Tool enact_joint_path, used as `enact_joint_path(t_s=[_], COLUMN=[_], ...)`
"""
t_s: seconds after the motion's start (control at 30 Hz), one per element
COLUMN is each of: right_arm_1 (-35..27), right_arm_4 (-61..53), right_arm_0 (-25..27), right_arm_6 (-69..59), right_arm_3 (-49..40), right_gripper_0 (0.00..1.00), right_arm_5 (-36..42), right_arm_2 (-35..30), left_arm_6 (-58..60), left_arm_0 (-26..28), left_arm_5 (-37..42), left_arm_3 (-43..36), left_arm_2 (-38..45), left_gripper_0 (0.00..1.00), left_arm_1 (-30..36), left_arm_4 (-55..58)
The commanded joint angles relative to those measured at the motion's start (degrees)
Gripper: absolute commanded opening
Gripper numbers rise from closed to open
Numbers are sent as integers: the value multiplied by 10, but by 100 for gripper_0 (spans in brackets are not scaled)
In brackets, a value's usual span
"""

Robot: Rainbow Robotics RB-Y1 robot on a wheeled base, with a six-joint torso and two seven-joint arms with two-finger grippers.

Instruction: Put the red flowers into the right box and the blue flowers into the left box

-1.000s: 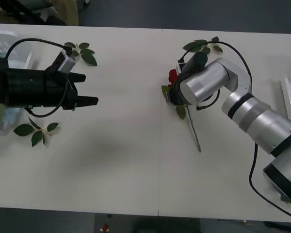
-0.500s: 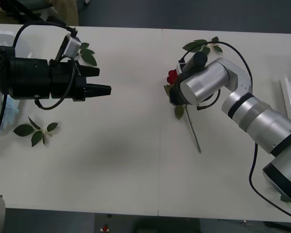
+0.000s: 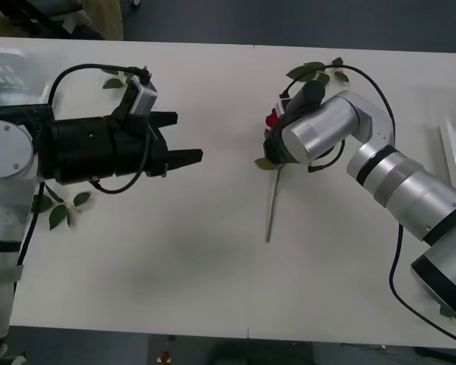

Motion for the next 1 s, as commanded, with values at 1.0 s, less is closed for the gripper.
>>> enact_joint_path(t_s=[1.0], right_arm_1=[-326], right_arm_4=[-196], right_arm_0=[182], right_arm_6=[119], right_arm_3=[-416], right_gripper_0=[0], right_arm_5=[202], right_arm_2=[-301], left_arm_6=[98], left_arm_0=[74], left_arm_5=[-47], left_arm_3=[-144], left_arm_2=[-25], left_gripper_0=[100], left_arm_1=[150], left_arm_4=[1])
